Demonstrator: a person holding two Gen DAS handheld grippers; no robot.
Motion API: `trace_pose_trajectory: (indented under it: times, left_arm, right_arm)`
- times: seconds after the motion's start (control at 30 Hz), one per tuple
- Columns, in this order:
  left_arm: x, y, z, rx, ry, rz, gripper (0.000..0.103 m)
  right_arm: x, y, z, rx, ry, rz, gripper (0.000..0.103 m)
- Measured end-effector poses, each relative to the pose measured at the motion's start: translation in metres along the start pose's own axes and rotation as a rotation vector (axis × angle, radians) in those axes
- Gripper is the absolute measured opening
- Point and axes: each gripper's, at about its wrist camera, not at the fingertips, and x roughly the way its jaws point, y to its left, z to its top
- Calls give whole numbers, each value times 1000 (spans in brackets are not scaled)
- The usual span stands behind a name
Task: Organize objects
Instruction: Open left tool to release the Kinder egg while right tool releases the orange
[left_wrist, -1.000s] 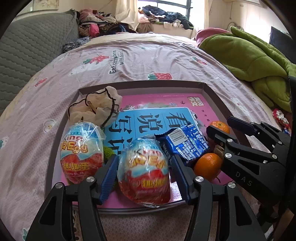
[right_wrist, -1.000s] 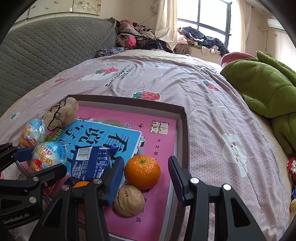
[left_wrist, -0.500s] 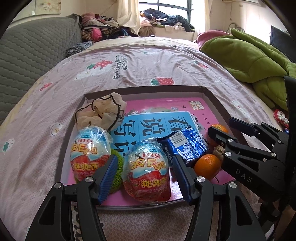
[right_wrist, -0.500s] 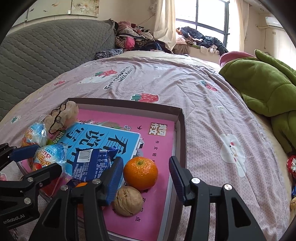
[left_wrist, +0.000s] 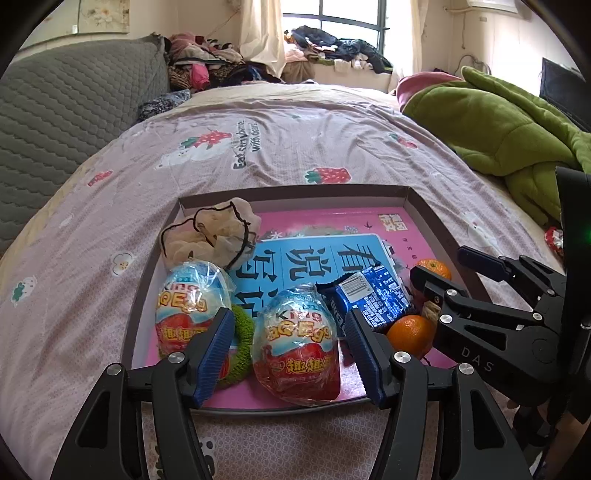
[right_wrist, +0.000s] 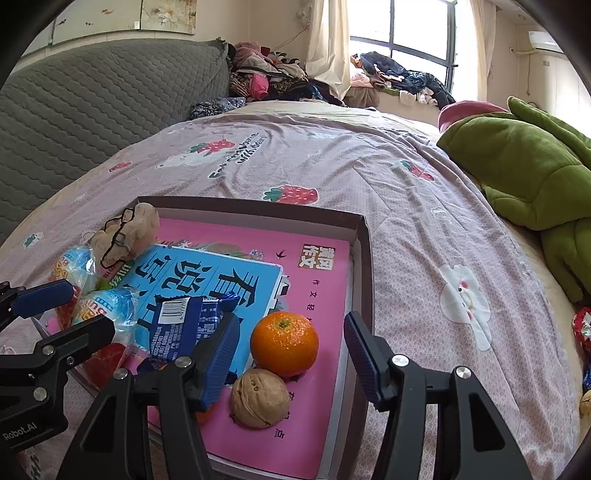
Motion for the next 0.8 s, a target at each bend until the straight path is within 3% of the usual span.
trace_pose_trajectory:
  times: [0.13, 0.63, 0.8]
  left_arm:
    - [-5, 3, 2, -7, -9, 10, 73]
    - [-32, 8, 4, -21, -53, 95, 74]
    - [-45, 11, 5, -30, -66, 92, 74]
  right_arm:
    - [-4, 0, 1, -1, -7, 6, 58]
    - [-41, 0, 7, 58, -82, 35, 59]
    - [-62, -1, 9, 72, -114, 47, 60]
